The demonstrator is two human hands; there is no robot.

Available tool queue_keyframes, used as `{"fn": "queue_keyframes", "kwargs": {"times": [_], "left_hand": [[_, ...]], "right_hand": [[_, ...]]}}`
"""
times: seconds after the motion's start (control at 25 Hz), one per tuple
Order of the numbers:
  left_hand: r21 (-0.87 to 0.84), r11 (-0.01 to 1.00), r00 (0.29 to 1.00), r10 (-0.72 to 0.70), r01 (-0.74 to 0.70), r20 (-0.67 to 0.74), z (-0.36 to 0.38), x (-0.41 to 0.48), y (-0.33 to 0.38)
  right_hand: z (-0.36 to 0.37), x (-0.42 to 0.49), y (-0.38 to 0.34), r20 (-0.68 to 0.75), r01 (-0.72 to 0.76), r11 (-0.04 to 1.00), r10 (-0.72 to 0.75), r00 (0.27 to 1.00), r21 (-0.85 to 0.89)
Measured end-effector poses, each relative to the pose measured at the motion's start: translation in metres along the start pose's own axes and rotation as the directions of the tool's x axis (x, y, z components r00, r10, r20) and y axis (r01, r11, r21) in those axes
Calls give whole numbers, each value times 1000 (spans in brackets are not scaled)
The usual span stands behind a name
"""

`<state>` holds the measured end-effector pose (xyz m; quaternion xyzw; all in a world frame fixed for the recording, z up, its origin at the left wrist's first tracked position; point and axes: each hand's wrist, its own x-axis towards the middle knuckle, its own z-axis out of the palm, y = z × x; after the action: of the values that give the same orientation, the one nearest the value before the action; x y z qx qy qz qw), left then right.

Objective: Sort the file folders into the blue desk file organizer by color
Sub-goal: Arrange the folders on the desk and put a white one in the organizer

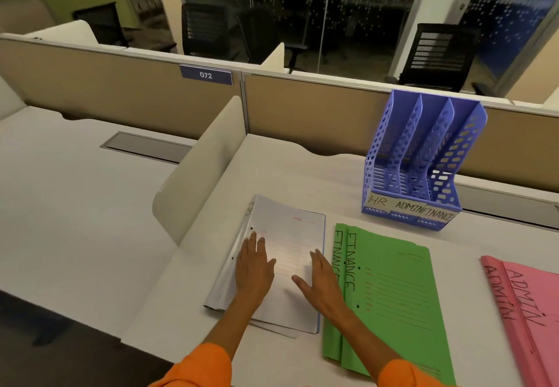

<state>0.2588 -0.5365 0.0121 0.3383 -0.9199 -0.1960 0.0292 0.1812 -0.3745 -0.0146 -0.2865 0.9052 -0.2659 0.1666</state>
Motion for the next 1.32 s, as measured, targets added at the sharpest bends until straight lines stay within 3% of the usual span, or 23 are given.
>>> {"fn": "queue_keyframes", "kwargs": {"times": [0.16,0.36,0.44,0.64,0.88,1.08,1.2,1.32], "left_hand": [[-54,997,998,-57,57,-1,-5,6,-21],[-409,892,971,-232,191,-53,-11,19,-33],[-487,823,943,-333,293,4,-17,32,-36],[-468,745,878,-442,475,187,-28,62,-35],[-517,787,940,-315,337,133,-32,65,-22],[-472,836,958,-207,279,199,-46,64,1],[-468,853,972,-187,232,142,-62,60,21],[-514,842,986,-163,163,46,-86,53,50]], "right_hand": [[12,3,-4,83,-68,997,66,994,23],[16,7,-1,97,-149,988,144,985,50],[15,8,0,110,-155,986,148,983,59],[9,11,5,149,-167,984,156,976,62],[5,10,11,147,-177,977,159,976,119],[-4,9,16,155,-186,965,159,975,186],[-17,10,20,162,-181,950,143,976,254],[-38,15,22,80,-138,942,119,990,305]]}}
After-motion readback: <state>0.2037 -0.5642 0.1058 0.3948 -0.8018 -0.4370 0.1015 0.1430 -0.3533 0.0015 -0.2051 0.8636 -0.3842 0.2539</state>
